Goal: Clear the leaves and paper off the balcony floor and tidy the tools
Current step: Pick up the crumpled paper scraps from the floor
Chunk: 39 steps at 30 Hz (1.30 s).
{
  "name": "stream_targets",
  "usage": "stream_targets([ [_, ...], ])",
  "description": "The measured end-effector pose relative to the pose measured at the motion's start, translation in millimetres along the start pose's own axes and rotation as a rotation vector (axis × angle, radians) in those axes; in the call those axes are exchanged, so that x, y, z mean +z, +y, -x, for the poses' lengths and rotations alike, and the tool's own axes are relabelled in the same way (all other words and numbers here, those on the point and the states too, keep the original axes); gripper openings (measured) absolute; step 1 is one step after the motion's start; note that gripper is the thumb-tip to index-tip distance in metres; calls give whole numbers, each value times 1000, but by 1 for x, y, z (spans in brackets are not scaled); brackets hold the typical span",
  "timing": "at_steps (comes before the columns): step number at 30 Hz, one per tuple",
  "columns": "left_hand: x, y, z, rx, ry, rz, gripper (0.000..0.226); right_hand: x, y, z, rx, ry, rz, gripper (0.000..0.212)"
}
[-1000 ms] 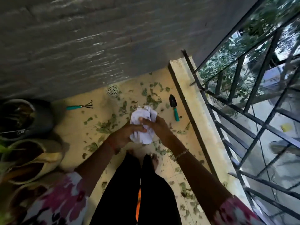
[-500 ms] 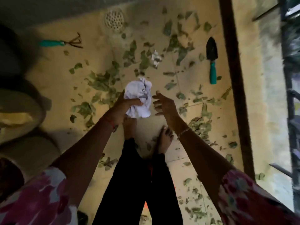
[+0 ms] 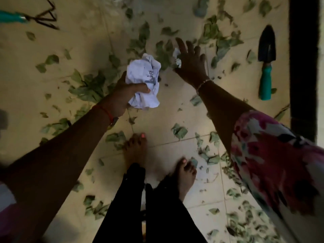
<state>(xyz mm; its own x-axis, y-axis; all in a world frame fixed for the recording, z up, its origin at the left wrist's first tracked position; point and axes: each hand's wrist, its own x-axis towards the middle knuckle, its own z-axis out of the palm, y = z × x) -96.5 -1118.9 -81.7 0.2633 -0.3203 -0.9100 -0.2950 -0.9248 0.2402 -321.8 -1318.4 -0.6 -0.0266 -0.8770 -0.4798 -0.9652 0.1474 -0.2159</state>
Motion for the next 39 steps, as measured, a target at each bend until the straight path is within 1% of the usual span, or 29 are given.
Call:
stream_targets([
  [1,7,-9,-6,104,51,-109,24,4,1,-13,-17,-27,32,68],
  [2,8,-3,5,203,57,-188,18,6,3,-16,-21,-41,36,54],
  [4,9,-14,-13,347,183,-223,28,10,3,-19,-44,2,28,33],
  [6,8,-8,-5,415,226,-250,21,19,6,-3,-48,27,1,30],
  [7,8,-10,-7,402,170,-210,16,18,7,4,-43,76,-30,30],
  [8,6,-12,-7,393,214,-288,15,22,8,9,-36,117,-82,29],
  [9,4,-7,-3,425,252,-250,19,15,9,17,-25,169,-196,27],
  [11,8,-12,-8,478,236,-242,35,9,1,27,-1,212,-435,22],
  [13,-3,-5,2,471,231,-259,33,-23,2,46,102,275,-678,24],
  [15,-9,-8,2,475,275,-239,25,-56,-3,64,252,254,-941,27],
  [16,0,-29,-1,509,255,-255,29,-80,-2,75,304,236,-1062,26],
  [17,2,-36,-11,493,172,-245,35,-83,-6,81,359,208,-1172,25],
  [18,-5,14,24,497,123,-177,42,-110,-5,95,400,200,-1262,25],
  [19,-20,82,73,409,-70,-70,44,-139,-7,110,413,174,-1344,26],
  [20,-34,142,112,217,-377,39,42,-140,-9,117,407,136,-1397,29],
  [21,-52,234,194,221,-496,-5,35,-175,-9,135,389,119,-1422,30],
  [22,-66,300,254,420,-405,-25,31,-208,-13,151,378,90,-1464,32],
  [23,-69,310,293,480,-550,27,30,-213,-20,156,373,41,-1535,33],
  [24,-74,329,352,541,-647,25,31,-250,-19,182,354,45,-1607,37],
  [25,-83,349,395,585,-671,-50,32,-289,-26,206,354,64,-1768,41],
  [26,-88,344,403,583,-651,-33,32,-303,-38,208,335,91,-1854,43],
  [28,-99,360,479,654,-698,-79,33,-376,-47,261,275,179,-1960,38],
  [29,-105,365,528,668,-707,-110,32,-416,-49,293,221,240,-1971,41],
  [30,-112,373,575,693,-722,-155,30,-449,-49,322,197,252,-1892,43],
  [32,-112,380,612,734,-707,-193,29,-477,-52,344,228,222,-1757,50],
  [34,-114,378,664,754,-681,-274,40,-511,-46,388,206,302,-1673,46],
  [36,-116,377,715,760,-715,-303,51,-543,-44,428,154,377,-1723,41],
  [37,-116,379,741,760,-737,-329,50,-559,-42,446,137,423,-1759,39],
  [39,-117,376,786,755,-817,-343,36,-582,-40,489,95,485,-1783,28],
])
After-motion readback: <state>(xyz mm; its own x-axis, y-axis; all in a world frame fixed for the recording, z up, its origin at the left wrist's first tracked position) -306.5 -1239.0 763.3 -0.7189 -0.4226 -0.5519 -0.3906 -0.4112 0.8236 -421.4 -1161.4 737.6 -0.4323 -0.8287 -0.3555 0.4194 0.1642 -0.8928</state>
